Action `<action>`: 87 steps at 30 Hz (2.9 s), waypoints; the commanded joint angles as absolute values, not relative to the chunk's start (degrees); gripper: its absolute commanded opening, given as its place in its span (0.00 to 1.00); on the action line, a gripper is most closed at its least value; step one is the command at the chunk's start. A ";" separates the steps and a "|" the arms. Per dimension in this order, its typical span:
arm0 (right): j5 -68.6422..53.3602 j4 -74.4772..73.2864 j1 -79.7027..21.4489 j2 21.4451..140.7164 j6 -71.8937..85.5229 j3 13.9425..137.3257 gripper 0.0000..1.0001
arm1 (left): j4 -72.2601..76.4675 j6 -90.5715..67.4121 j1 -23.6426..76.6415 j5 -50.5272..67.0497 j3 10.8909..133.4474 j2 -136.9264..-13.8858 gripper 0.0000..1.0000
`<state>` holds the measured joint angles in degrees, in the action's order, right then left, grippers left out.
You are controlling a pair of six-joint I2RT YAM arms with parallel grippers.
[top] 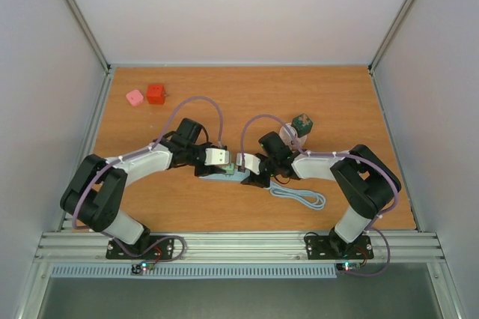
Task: Pull the plug off the socket
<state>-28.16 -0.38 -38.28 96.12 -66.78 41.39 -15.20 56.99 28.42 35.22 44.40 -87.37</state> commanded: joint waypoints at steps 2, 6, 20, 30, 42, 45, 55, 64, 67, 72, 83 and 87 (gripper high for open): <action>-29.29 1.60 -38.81 95.19 -67.13 41.19 0.51 | -11.55 56.96 30.03 36.22 45.20 -88.49 0.37; -29.77 1.55 -39.27 95.48 -66.20 42.13 0.58 | -11.05 56.00 30.05 36.23 45.20 -88.53 0.29; -27.90 2.07 -40.65 96.56 -66.40 42.25 0.35 | -16.16 52.61 30.06 42.58 48.12 -87.37 0.19; -27.22 0.53 -40.67 95.98 -66.87 41.14 0.18 | -12.89 55.68 30.21 41.07 43.91 -81.94 0.19; -25.14 -1.49 -40.63 97.03 -65.85 41.93 0.11 | -12.38 50.20 30.32 44.62 44.83 -82.33 0.18; -25.10 -2.03 -40.63 96.94 -65.96 41.83 0.11 | -12.33 48.06 30.32 46.34 44.65 -83.08 0.18; -24.92 -2.28 -40.67 96.38 -65.35 41.28 0.08 | -12.67 56.46 31.44 42.12 40.64 -78.56 0.17; -24.51 -2.81 -40.65 97.03 -64.46 42.09 0.06 | -6.11 59.09 31.84 37.15 36.65 -75.75 0.16; -23.90 -2.53 -40.63 97.22 -64.25 41.97 0.06 | -9.06 51.57 31.25 42.61 40.79 -77.34 0.16; -23.61 -2.56 -40.68 97.12 -64.61 41.64 0.06 | -9.51 42.80 31.03 48.03 42.37 -78.98 0.16; -23.88 -3.30 -40.61 96.92 -64.95 41.35 0.06 | -9.98 52.17 32.72 42.83 38.22 -73.75 0.16; -23.77 -3.60 -40.68 97.41 -64.81 41.86 0.05 | -8.84 57.65 33.45 38.53 35.96 -72.06 0.15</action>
<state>-29.45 -1.39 -41.17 96.03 -65.69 41.87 -14.17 50.65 31.70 34.98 37.34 -76.53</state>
